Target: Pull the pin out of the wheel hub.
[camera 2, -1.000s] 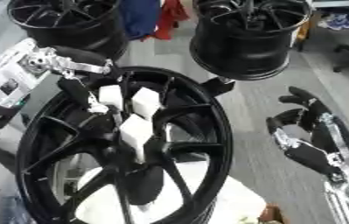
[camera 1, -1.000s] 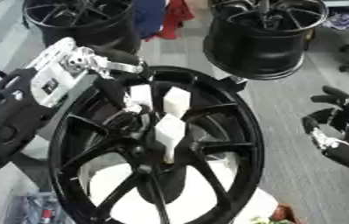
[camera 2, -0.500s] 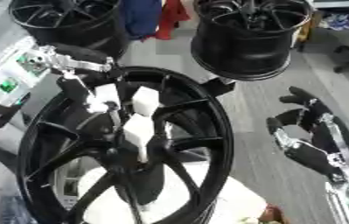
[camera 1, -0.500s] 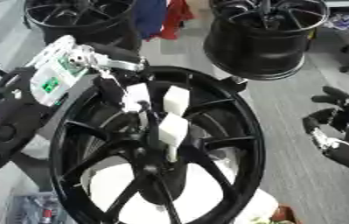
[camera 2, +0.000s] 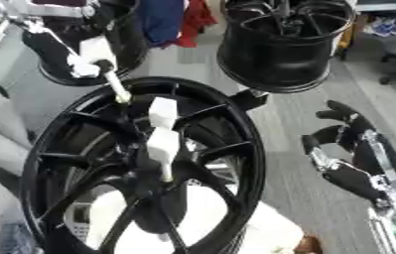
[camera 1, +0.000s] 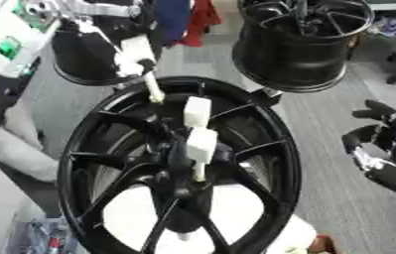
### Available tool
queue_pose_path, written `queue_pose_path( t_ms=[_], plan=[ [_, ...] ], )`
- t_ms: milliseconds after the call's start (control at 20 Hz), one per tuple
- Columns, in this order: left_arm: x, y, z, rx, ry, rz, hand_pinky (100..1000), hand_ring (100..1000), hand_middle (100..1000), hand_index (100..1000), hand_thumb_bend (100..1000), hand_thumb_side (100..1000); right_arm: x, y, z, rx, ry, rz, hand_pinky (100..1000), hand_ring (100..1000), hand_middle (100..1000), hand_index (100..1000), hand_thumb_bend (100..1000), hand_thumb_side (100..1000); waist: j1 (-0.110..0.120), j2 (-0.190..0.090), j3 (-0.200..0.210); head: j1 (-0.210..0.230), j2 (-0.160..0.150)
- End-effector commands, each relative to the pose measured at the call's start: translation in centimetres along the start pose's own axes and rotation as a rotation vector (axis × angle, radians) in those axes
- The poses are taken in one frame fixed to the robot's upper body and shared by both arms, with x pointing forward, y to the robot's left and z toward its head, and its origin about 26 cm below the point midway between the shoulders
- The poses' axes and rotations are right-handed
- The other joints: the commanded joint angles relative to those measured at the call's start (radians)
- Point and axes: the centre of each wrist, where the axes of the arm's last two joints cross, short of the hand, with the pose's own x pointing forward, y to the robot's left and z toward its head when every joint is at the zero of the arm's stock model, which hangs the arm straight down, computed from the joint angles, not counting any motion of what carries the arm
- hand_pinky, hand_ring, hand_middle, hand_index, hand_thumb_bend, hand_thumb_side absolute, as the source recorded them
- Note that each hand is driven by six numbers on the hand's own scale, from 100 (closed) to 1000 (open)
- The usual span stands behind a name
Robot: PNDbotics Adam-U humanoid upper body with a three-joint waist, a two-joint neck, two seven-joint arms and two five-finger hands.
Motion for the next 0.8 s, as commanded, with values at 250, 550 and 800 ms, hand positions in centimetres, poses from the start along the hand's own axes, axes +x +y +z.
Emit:
queue_pose_path(
  t_ms=[250,550,800],
  plan=[
    [-4.1,-1.2,9.8,0.09,0.292,0.033,240,408,463,665,100,231,0.4,-1.0,-0.2,-0.009,-0.017,0.031,637,624,759,912,320,223,0.001,-0.012,0.012,-0.014,0.005],
    [-8.6,-9.0,14.3,-0.01,0.593,0.189,324,455,501,697,100,217,0.5,-1.0,-0.3,-0.016,-0.022,0.03,638,624,759,912,321,223,-0.003,-0.006,0.015,-0.018,0.005],
    [-12.0,-16.4,16.6,-0.052,0.847,0.296,611,671,702,822,202,282,0.5,-0.9,-0.4,-0.018,-0.024,0.027,637,624,758,912,321,223,-0.007,-0.002,0.015,-0.018,0.005]
  ],
)
